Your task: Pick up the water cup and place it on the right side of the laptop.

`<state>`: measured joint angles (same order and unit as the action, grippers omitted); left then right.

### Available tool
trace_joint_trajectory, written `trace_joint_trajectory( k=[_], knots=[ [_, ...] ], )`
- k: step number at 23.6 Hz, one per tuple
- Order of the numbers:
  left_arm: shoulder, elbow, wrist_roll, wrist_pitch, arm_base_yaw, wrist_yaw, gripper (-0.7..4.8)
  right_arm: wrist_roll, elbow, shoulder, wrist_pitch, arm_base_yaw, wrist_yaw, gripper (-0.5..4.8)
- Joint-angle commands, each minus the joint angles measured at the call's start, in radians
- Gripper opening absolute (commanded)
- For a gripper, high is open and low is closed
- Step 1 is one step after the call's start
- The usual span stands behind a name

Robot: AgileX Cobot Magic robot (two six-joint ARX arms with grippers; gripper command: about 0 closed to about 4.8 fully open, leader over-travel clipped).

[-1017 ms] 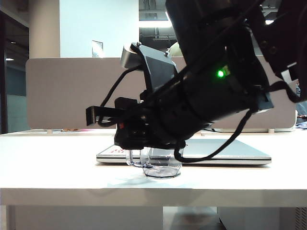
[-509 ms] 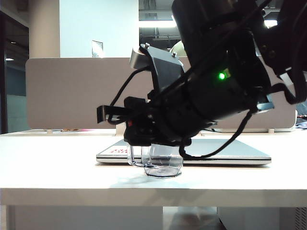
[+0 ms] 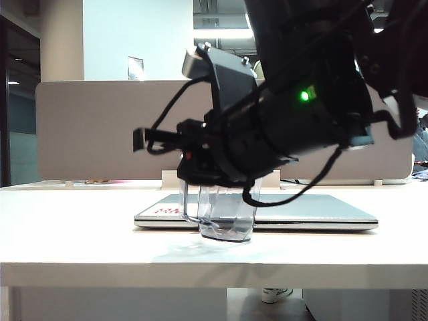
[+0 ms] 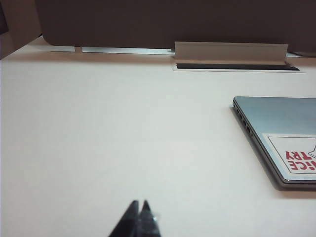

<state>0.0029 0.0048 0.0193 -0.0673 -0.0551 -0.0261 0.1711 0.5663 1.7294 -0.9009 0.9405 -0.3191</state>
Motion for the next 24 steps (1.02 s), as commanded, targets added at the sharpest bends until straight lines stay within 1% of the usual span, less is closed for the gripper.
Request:
trace_joint_trajectory(
  k=[1,4,7,9,11,13,15,17,19,21,22,23,24],
  knots=[
    [0.001,0.003,0.000,0.010,0.000,-0.005,-0.04,0.012,-0.001,0.001,0.006,0.000,0.007,0.24],
    [0.001,0.003,0.000,0.009,0.000,-0.004,-0.04,0.007,-0.001,0.001,0.006,0.000,0.007,-0.04],
    [0.001,0.003,0.000,0.010,0.000,-0.004,-0.04,-0.070,-0.002,-0.005,0.007,0.014,0.002,-0.05],
    [0.001,0.003,0.000,0.009,-0.001,-0.005,-0.04,-0.086,-0.004,-0.023,0.014,0.027,-0.004,-0.05],
    [0.001,0.003,0.000,0.009,-0.001,-0.005,-0.04,-0.096,-0.004,-0.066,0.058,0.032,-0.030,-0.05],
    [0.001,0.003,0.000,0.009,0.000,-0.005,-0.04,-0.108,-0.005,-0.136,0.144,0.033,-0.073,-0.04],
    [0.001,0.003,0.000,0.009,0.000,-0.005,-0.04,-0.128,-0.010,-0.239,0.255,0.019,-0.075,-0.04],
    [0.001,0.003,0.000,0.009,-0.001,-0.005,-0.04,-0.128,-0.019,-0.297,0.301,0.005,-0.076,-0.04],
    [0.001,0.003,0.000,0.009,0.000,-0.005,-0.04,-0.155,-0.046,-0.409,0.379,-0.048,-0.075,-0.04],
    [0.001,0.003,0.000,0.009,-0.001,-0.005,-0.04,-0.175,-0.047,-0.462,0.448,-0.087,-0.073,-0.05],
    [0.001,0.003,0.000,0.009,0.000,-0.005,-0.04,-0.183,-0.047,-0.512,0.510,-0.138,-0.055,-0.05],
    [0.001,0.003,0.000,0.009,-0.001,-0.005,-0.04,-0.183,-0.047,-0.539,0.539,-0.171,-0.039,-0.05],
    [0.001,0.003,0.000,0.009,0.000,-0.005,-0.04,-0.183,-0.047,-0.579,0.572,-0.226,0.001,-0.05]
  ],
)
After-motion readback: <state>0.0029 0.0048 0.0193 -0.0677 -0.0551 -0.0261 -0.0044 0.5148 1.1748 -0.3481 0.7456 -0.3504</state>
